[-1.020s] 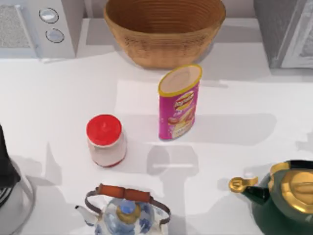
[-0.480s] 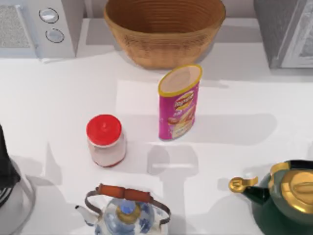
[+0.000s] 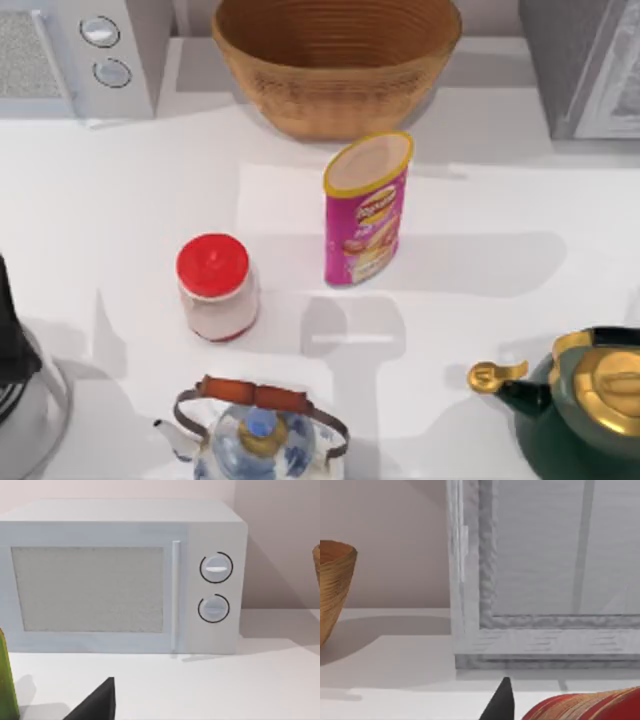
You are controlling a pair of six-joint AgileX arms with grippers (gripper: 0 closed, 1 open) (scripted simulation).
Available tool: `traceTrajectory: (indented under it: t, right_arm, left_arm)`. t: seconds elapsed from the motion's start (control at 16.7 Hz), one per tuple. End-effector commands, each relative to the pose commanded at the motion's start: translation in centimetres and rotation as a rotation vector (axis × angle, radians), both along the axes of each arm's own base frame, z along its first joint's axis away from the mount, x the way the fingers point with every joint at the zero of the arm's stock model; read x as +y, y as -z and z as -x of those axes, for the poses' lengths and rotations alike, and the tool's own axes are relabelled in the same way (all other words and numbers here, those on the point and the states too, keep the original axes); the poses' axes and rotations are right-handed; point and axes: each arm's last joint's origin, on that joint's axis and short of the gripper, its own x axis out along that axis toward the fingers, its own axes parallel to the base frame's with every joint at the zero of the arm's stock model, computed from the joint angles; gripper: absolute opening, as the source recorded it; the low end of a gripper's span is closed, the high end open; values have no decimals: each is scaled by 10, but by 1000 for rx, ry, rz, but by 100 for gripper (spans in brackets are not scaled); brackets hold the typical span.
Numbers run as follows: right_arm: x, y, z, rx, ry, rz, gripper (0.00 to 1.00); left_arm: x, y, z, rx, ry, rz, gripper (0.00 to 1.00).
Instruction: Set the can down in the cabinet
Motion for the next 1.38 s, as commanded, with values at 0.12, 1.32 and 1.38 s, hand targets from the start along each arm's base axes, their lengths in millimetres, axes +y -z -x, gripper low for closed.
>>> traceTrajectory:
  t: [0.12, 1.32, 1.38]
  right_arm:
    - [0, -18, 0, -3, 8, -2, 0]
    - [42, -325, -130, 7, -9, 5, 0]
    - [44, -331, -137, 5, -8, 4, 0]
  left_arm:
    - [0, 0, 0, 0, 0, 0, 100]
    - [0, 0, 0, 0, 0, 0, 100]
    - [0, 0, 0, 0, 0, 0, 100]
